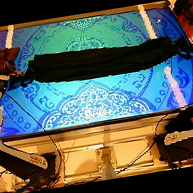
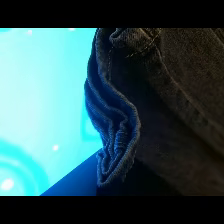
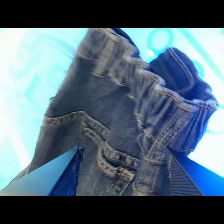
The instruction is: Fold the clothes and pants, and hang the long-sleeved shirts on hangers.
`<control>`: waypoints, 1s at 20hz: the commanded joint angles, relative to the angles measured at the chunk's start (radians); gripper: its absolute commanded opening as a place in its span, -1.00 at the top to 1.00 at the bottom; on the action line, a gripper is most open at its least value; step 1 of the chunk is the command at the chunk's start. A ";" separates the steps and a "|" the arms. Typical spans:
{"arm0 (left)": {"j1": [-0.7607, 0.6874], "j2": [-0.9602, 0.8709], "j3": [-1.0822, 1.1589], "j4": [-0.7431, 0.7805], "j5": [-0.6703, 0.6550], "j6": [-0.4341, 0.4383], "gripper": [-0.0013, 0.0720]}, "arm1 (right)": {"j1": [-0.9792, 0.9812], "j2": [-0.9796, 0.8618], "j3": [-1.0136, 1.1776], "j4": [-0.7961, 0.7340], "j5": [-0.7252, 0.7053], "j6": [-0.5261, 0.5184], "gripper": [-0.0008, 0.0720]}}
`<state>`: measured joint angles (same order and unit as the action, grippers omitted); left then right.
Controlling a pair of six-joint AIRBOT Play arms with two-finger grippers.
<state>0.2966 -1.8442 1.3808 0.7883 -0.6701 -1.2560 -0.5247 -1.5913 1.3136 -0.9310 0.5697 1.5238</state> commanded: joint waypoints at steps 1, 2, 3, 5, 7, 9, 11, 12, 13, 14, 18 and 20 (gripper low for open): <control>-0.008 0.113 0.003 0.040 0.011 0.032 0.87 | 0.001 0.072 0.000 -0.058 0.036 -0.026 -0.56; -0.010 0.156 0.003 0.086 -0.005 0.028 0.87 | 0.001 0.089 0.000 -0.084 0.051 -0.026 -0.56; -0.010 0.202 0.003 0.126 -0.030 0.021 0.87 | 0.001 0.103 0.000 -0.098 0.072 -0.026 -0.56; -0.010 0.281 0.003 0.164 -0.081 0.021 0.87 | 0.012 0.122 0.000 -0.097 0.126 -0.028 -0.55; -0.013 0.338 0.003 0.165 -0.119 0.003 0.87 | 0.063 0.122 0.000 -0.093 0.173 -0.057 -0.34; -0.027 0.369 0.003 0.170 -0.147 -0.001 0.87 | 0.161 0.121 0.000 -0.093 0.153 -0.080 0.54; -0.058 0.378 0.003 0.169 -0.154 -0.001 0.87 | 0.294 0.120 0.001 -0.093 0.055 -0.079 0.89; -0.075 0.382 0.003 0.169 -0.152 -0.001 0.87 | 0.371 0.117 0.001 -0.093 -0.008 -0.079 0.89; -0.095 0.389 0.003 0.169 -0.146 0.000 0.87 | 0.442 0.113 0.002 -0.092 -0.058 -0.074 0.90; -0.115 0.401 0.003 0.169 -0.137 0.000 0.87 | 0.517 0.101 0.010 -0.093 -0.090 -0.070 0.90; -0.165 0.482 0.003 0.169 -0.135 -0.001 0.87 | 0.751 -0.015 0.148 -0.093 -0.083 -0.039 0.90; -0.170 0.537 0.003 0.169 -0.135 -0.001 0.87 | 0.836 -0.095 0.246 -0.093 -0.057 -0.014 0.90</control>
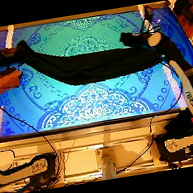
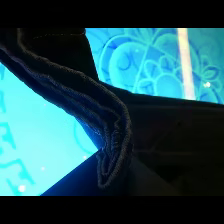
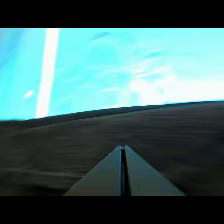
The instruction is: Fold the clothes and pants, and hang the long-sleeved shirts on hangers.
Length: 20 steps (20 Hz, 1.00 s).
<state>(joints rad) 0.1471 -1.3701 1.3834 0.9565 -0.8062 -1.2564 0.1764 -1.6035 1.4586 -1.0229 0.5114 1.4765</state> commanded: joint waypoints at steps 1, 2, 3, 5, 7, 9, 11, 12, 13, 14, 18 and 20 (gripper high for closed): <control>-0.021 0.086 0.001 0.001 0.001 -0.001 0.87 | 0.169 -0.125 0.148 -0.001 0.026 0.034 0.90; -0.023 0.108 0.001 0.001 0.000 -0.001 0.87 | 0.203 -0.171 0.194 -0.001 0.060 0.052 0.90; -0.026 0.123 0.001 0.000 0.001 -0.001 0.87 | 0.233 -0.215 0.231 0.000 0.088 0.068 0.90; -0.047 0.130 0.001 0.001 0.002 0.000 0.87 | 0.291 -0.289 0.286 0.008 0.142 0.069 0.90; -0.082 0.115 0.001 0.001 0.012 0.000 0.87 | 0.353 -0.342 0.299 0.015 0.162 0.080 0.90; -0.128 0.092 0.000 0.001 0.062 0.000 0.87 | 0.408 -0.378 0.299 0.048 0.190 0.080 0.90; -0.185 0.061 0.000 0.001 0.138 0.000 0.87 | 0.462 -0.401 0.299 0.054 0.236 0.078 0.90; -0.214 0.044 0.000 0.001 0.172 0.000 0.87 | 0.482 -0.410 0.299 0.050 0.237 0.077 0.90; -0.247 0.026 0.000 0.001 0.203 0.000 0.87 | 0.499 -0.418 0.299 0.050 0.229 0.076 0.90; -0.279 0.009 0.000 0.002 0.228 0.000 0.87 | 0.506 -0.422 0.299 0.050 0.229 0.076 0.90; -0.394 -0.066 0.000 0.002 0.315 0.000 0.87 | 0.492 -0.422 0.299 0.049 0.281 0.048 0.90; -0.445 -0.098 0.000 0.002 0.324 0.000 0.87 | 0.461 -0.414 0.299 0.001 0.336 0.029 0.90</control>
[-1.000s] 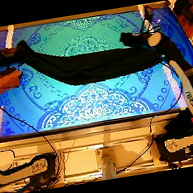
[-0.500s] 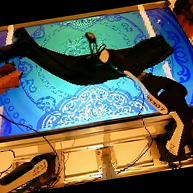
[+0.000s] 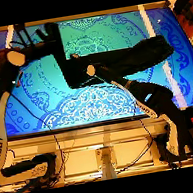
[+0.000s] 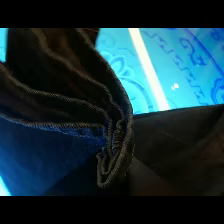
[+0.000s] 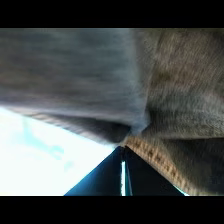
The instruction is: Fold the clothes and pants, and hang the long-sleeved shirts on hangers.
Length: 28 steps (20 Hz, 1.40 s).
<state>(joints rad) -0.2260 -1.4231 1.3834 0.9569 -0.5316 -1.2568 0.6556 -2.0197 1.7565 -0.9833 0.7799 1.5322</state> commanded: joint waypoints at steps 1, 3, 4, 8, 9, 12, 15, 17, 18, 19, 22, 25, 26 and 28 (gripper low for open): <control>-0.095 -0.059 0.000 0.001 0.049 0.000 0.87 | -0.048 0.013 0.001 -0.076 0.103 -0.026 0.90; -0.142 -0.082 0.000 0.001 0.050 0.000 0.87 | -0.131 0.049 0.001 -0.161 0.203 -0.021 0.90; -0.165 -0.093 0.000 0.001 0.050 0.000 0.87 | -0.184 0.074 0.001 -0.201 0.267 -0.011 0.90; -0.253 -0.149 0.000 0.000 0.050 0.000 0.87 | -0.419 0.194 0.001 -0.294 0.467 -0.012 0.90; -0.277 -0.167 0.000 0.000 0.049 0.000 0.87 | -0.476 0.225 0.001 -0.297 0.489 -0.012 0.90; -0.349 -0.210 0.000 0.001 0.036 0.000 -0.92 | -0.634 0.312 0.001 -0.296 0.507 -0.011 0.90; -0.376 -0.212 0.000 0.001 0.036 0.001 -0.96 | -0.758 0.375 0.001 -0.297 0.504 -0.012 0.90; -0.351 -0.196 0.001 0.002 0.023 0.000 -0.96 | -0.824 0.398 0.001 -0.298 0.504 -0.016 0.90; -0.319 -0.184 0.001 0.001 0.002 0.000 -0.96 | -0.852 0.406 0.001 -0.298 0.504 -0.018 0.90; -0.281 -0.170 0.001 0.001 -0.027 0.000 -0.96 | -0.879 0.410 0.001 -0.298 0.507 -0.026 0.90; -0.114 -0.132 0.001 0.001 -0.155 0.000 -0.96 | -0.940 0.412 0.001 -0.300 0.527 -0.083 0.90; 0.069 -0.130 0.000 0.000 -0.335 0.000 -0.96 | -0.975 0.412 0.001 -0.301 0.536 -0.118 0.90; 0.115 -0.138 0.000 0.000 -0.376 0.001 -0.96 | -0.980 0.412 0.001 -0.301 0.536 -0.122 0.90; 0.192 -0.162 0.000 -0.014 -0.426 0.003 -0.96 | -0.985 0.412 0.001 -0.302 0.534 -0.142 0.90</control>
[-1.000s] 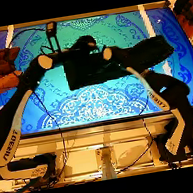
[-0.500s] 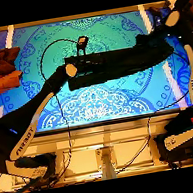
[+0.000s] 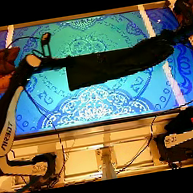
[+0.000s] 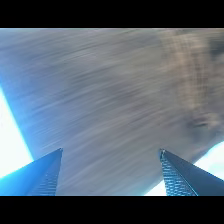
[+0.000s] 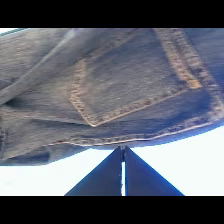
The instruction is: Fold the clothes and pants, and hang the long-sleeved shirts on hangers.
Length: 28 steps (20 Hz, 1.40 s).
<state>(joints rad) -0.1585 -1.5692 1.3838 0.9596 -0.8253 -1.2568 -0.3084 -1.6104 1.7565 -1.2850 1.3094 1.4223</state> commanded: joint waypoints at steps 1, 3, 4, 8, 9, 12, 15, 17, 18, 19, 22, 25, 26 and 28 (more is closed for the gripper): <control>0.153 -0.033 0.000 -0.056 -0.150 0.025 -0.96 | -0.021 0.002 0.001 0.000 0.001 -0.032 0.90; 0.193 -0.087 0.000 -0.171 -0.184 0.068 -0.96 | -0.021 0.002 0.001 0.002 -0.011 -0.032 0.90; 0.202 -0.118 0.000 -0.202 -0.191 0.069 -0.96 | -0.021 0.002 0.001 0.002 -0.016 -0.031 0.90; 0.195 -0.232 0.000 -0.206 -0.185 0.095 -0.94 | -0.021 0.002 0.001 0.002 -0.019 -0.031 0.90; 0.184 -0.256 0.000 -0.213 -0.185 0.095 -0.94 | -0.021 0.002 0.001 0.003 -0.019 -0.031 0.90; 0.156 -0.309 0.000 -0.305 -0.185 0.128 -0.94 | -0.021 0.002 0.001 0.006 -0.019 -0.031 0.90; 0.133 -0.338 0.000 -0.440 -0.153 0.179 -0.65 | -0.021 0.002 0.001 0.009 -0.019 -0.031 0.90; 0.116 -0.349 0.000 -0.446 -0.125 0.180 -0.62 | -0.021 0.002 0.001 0.026 -0.018 -0.031 0.90; 0.106 -0.351 0.000 -0.444 -0.125 0.181 -0.59 | -0.021 0.002 0.001 0.035 -0.019 -0.031 0.90; 0.093 -0.350 0.000 -0.445 -0.125 0.181 -0.31 | -0.021 0.002 0.001 0.044 -0.019 -0.031 0.90; 0.055 -0.349 0.001 -0.446 -0.111 0.215 0.87 | -0.015 0.002 0.001 0.085 -0.019 -0.031 0.90; 0.046 -0.322 0.003 -0.449 -0.130 0.218 0.87 | 0.025 0.002 0.001 0.110 -0.034 -0.031 0.90; 0.051 -0.296 0.003 -0.448 -0.144 0.217 0.87 | 0.050 0.002 0.001 0.122 -0.051 -0.030 0.90; 0.072 -0.226 0.003 -0.446 -0.173 0.217 0.87 | 0.108 0.001 -0.001 0.135 -0.101 -0.030 0.90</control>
<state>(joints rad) -0.0975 -1.8587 1.3853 0.5175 -0.9672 -1.0470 -0.2554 -1.6089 1.7565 -1.1778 1.2579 1.3914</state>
